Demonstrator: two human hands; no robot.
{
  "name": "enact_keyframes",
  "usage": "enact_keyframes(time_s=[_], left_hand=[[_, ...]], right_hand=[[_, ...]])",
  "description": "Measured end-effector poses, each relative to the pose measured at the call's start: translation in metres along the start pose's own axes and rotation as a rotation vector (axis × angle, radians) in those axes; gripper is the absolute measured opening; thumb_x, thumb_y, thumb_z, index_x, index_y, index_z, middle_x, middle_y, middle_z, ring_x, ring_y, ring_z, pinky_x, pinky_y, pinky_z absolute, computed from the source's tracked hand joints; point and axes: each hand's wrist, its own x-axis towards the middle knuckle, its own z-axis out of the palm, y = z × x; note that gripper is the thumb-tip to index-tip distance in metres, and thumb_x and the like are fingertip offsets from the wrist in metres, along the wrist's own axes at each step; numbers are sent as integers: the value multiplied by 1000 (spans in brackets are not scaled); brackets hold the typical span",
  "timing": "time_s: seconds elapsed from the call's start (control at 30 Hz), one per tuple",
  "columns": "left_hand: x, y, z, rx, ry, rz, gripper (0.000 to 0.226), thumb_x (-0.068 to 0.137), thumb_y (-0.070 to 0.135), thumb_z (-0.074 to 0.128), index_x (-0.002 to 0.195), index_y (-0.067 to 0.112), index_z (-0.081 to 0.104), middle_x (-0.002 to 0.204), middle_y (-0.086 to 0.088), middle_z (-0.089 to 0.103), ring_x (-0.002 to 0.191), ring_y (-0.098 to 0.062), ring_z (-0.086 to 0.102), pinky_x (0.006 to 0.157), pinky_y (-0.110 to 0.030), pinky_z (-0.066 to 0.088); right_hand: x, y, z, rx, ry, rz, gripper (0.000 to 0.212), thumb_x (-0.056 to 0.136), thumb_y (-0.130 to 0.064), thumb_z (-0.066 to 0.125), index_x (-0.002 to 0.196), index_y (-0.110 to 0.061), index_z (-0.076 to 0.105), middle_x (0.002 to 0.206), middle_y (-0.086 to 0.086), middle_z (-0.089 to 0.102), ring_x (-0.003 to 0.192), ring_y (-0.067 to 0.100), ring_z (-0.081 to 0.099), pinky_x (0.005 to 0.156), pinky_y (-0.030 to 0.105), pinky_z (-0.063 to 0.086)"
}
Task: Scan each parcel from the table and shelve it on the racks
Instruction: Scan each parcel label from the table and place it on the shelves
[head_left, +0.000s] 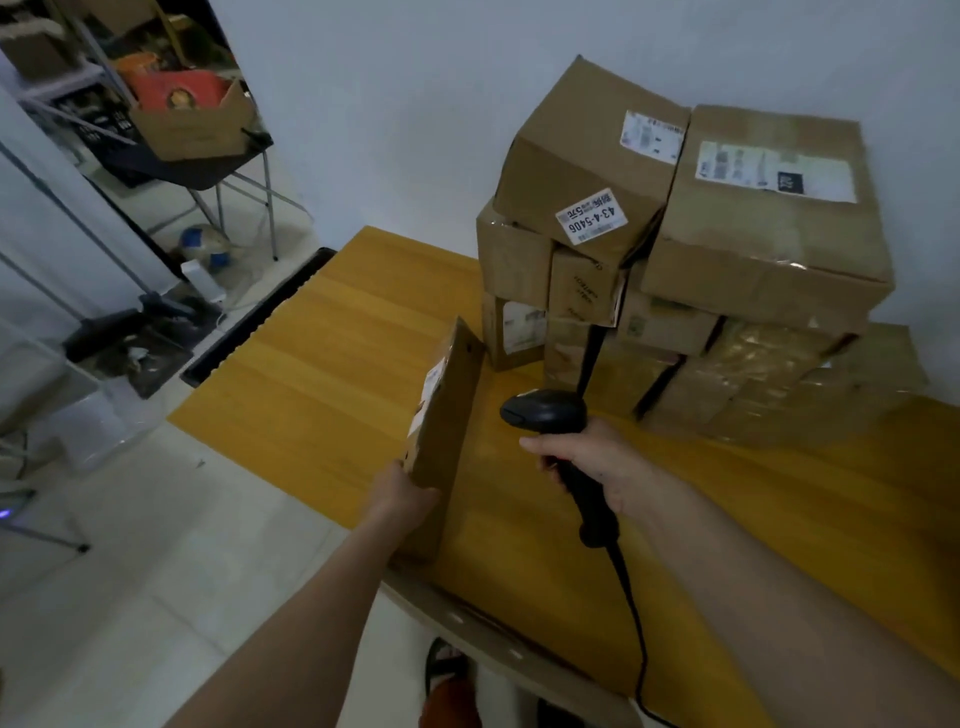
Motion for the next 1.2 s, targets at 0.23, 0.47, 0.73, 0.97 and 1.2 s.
enact_keyframes(time_s=[0.23, 0.47, 0.73, 0.97, 1.2], left_hand=[[54, -5, -10, -269, -49, -39, 30, 100, 21, 50, 117, 0, 64, 117, -16, 64, 76, -15, 56, 66, -31, 46], [82, -16, -4, -593, -292, -314, 72, 85, 41, 72, 140, 6, 42, 127, -17, 55, 94, -27, 55, 81, -43, 53], [91, -13, 15, -634, -412, -292, 76, 81, 43, 74, 141, 9, 41, 136, -15, 51, 122, -33, 51, 102, -50, 46], [85, -6, 18, -635, -523, -171, 72, 68, 35, 86, 126, 10, 51, 122, -8, 60, 107, -26, 58, 88, -43, 53], [69, -10, 10, -877, -805, -37, 71, 65, 14, 81, 131, 7, 56, 126, -20, 63, 116, -37, 59, 103, -53, 46]], right_hand=[[50, 3, 48, -45, 63, 63, 21, 77, -18, 81, 92, -21, 66, 76, 5, 73, 59, 13, 66, 52, 24, 52], [86, 18, 88, -132, 4, 177, 56, 69, -34, 86, 118, -27, 62, 108, -6, 60, 108, 17, 50, 91, 33, 40], [97, 27, 88, -22, -66, 244, 57, 65, -30, 88, 118, -24, 68, 114, 0, 69, 112, 21, 58, 100, 38, 44], [93, 28, 68, 61, -26, 221, 45, 64, -23, 88, 105, -26, 70, 101, 2, 75, 105, 23, 65, 96, 40, 50], [77, 24, 59, 90, 16, 179, 47, 64, -23, 88, 107, -26, 68, 100, -1, 75, 98, 19, 67, 76, 31, 55]])
